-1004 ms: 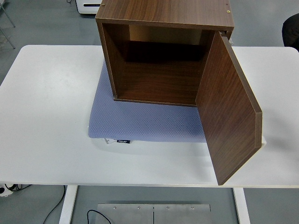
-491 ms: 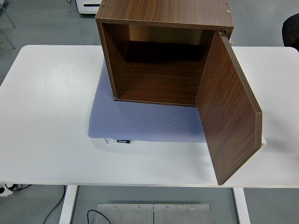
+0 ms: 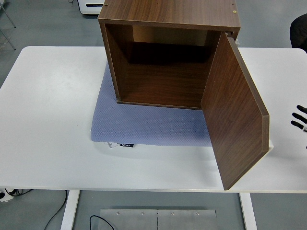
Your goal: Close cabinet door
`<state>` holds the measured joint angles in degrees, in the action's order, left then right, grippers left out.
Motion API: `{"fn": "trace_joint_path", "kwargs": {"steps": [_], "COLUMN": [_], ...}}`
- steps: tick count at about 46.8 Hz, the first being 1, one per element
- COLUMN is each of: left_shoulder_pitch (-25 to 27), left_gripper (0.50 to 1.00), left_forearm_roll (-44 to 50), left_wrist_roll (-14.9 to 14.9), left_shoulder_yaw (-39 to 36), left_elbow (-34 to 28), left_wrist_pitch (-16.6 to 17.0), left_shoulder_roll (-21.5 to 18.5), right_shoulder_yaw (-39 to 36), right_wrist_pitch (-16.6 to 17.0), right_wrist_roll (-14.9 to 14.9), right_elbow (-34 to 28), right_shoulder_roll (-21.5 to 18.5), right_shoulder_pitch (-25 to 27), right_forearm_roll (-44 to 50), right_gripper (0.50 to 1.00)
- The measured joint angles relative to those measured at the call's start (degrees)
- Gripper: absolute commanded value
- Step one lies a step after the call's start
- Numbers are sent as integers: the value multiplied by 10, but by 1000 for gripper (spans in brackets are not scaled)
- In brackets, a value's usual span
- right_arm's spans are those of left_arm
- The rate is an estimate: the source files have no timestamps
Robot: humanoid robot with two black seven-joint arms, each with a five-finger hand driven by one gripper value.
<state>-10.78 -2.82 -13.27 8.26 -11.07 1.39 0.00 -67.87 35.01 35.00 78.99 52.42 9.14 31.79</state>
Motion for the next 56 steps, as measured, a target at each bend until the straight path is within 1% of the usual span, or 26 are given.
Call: {"fn": "trace_joint_path", "kwargs": {"steps": [21, 40, 56], "left_shoulder_pitch": [0, 0, 0], "left_gripper": [1000, 1000, 1000], "left_forearm_roll": [0, 0, 0], "left_wrist_roll": [0, 0, 0], "left_shoulder_yaw": [0, 0, 0], "left_elbow": [0, 0, 0], "left_wrist_pitch": [0, 0, 0], "left_shoulder_roll": [0, 0, 0], "right_shoulder_yaw": [-1, -2, -1], "right_wrist_pitch": [0, 0, 0], "right_wrist_roll": [0, 0, 0], "right_elbow": [16, 47, 59], "right_shoulder_roll": [22, 48, 50], "right_shoulder_pitch": [-9, -26, -26], "right_forearm_roll": [1, 1, 16], "right_gripper": [1000, 1000, 1000]}}
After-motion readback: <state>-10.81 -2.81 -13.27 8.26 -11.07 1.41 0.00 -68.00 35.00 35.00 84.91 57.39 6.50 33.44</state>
